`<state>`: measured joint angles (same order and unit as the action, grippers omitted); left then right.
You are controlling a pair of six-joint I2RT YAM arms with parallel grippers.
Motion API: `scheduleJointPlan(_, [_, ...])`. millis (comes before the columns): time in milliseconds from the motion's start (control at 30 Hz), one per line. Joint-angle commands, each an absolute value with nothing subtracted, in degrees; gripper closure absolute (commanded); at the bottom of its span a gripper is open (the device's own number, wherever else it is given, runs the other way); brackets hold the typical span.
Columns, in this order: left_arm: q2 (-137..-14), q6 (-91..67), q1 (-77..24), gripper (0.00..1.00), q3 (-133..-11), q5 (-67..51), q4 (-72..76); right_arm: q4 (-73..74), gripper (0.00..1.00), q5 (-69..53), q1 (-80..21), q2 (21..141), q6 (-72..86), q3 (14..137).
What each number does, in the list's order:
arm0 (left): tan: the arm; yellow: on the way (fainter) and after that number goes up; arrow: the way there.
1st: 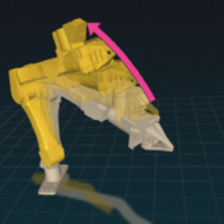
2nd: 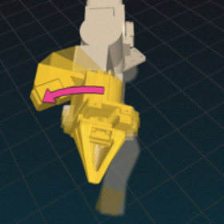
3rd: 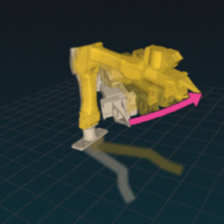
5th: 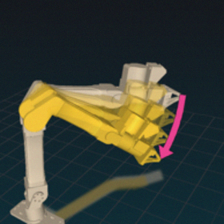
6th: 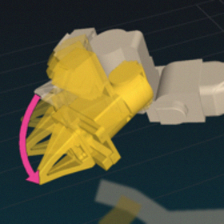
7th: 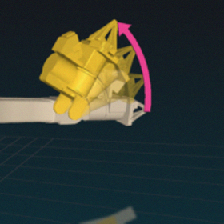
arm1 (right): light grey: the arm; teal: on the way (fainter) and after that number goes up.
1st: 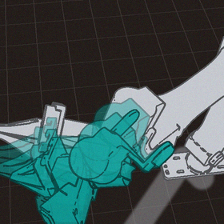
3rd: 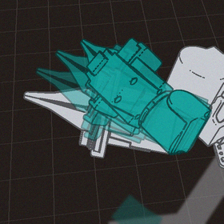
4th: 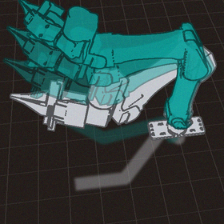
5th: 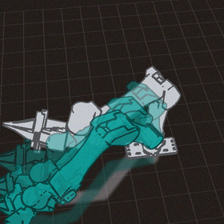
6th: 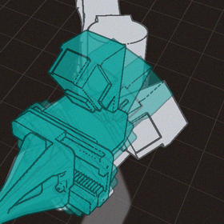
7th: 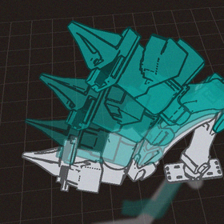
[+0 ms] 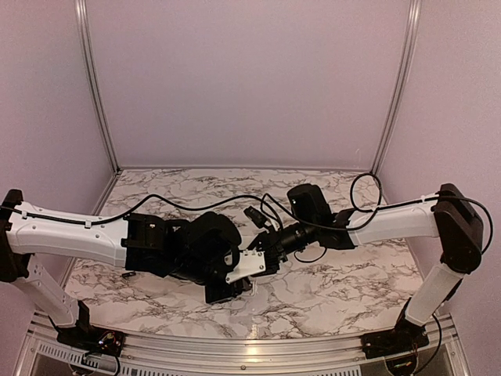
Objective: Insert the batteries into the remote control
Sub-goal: Place the battery at the center of the board.
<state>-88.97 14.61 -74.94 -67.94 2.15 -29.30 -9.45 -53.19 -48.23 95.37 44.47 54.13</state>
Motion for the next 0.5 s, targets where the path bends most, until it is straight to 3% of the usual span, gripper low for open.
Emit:
scheduleJointPlan(0, [-91.6, 14.7, -74.5, 1.0, -65.3, 1.3, -35.6, -11.6, 1.0, -55.3, -48.7, 95.1, 45.0, 57.4])
scheduleJointPlan(467, [-95.8, 15.5, -73.7, 1.0, -64.4, -1.2, -36.7, -13.3, 1.0, -56.2, -48.7, 94.1, 46.4, 57.3])
